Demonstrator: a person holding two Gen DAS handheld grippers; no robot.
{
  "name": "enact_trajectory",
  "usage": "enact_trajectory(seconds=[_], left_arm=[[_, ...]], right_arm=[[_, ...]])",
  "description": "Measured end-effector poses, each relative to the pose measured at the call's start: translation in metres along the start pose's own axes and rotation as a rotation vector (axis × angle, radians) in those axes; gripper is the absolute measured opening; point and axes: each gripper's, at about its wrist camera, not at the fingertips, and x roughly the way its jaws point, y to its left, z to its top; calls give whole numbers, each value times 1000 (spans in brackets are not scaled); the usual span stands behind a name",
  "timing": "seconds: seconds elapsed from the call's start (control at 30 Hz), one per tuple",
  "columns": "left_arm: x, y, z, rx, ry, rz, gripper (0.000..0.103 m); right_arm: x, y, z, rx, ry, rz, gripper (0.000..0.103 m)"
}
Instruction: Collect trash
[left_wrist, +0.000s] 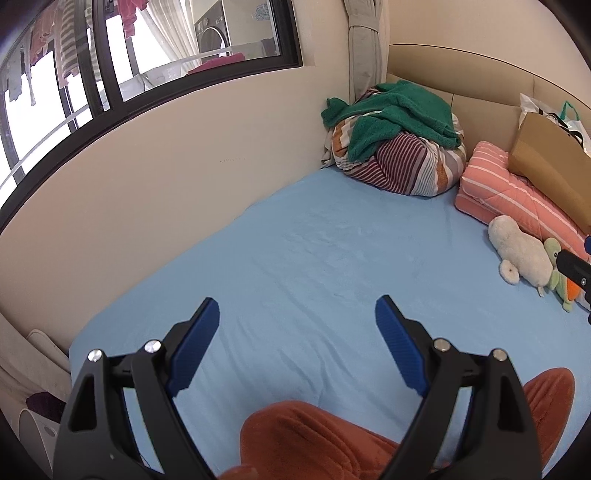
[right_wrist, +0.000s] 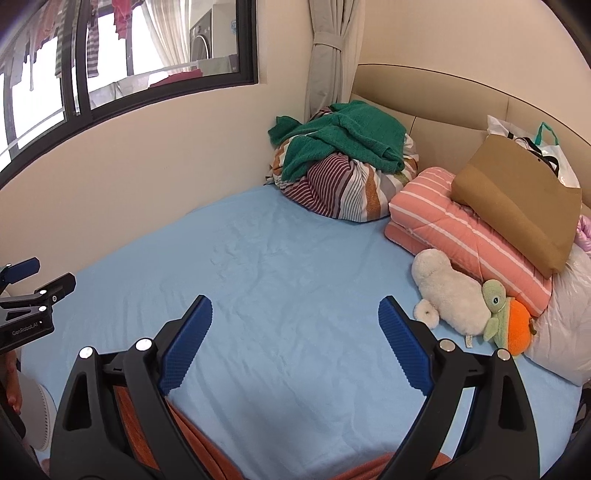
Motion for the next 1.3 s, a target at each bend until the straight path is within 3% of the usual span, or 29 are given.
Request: enact_trajectory(seconds=[0.57, 1.3], left_arm=[[3, -13, 1, 28, 3, -45, 86], [1, -14, 3, 29, -1, -44, 86]], right_arm=[[-5, -1, 4, -7, -14, -20, 89], [-7, -3, 2, -3, -14, -14, 89]])
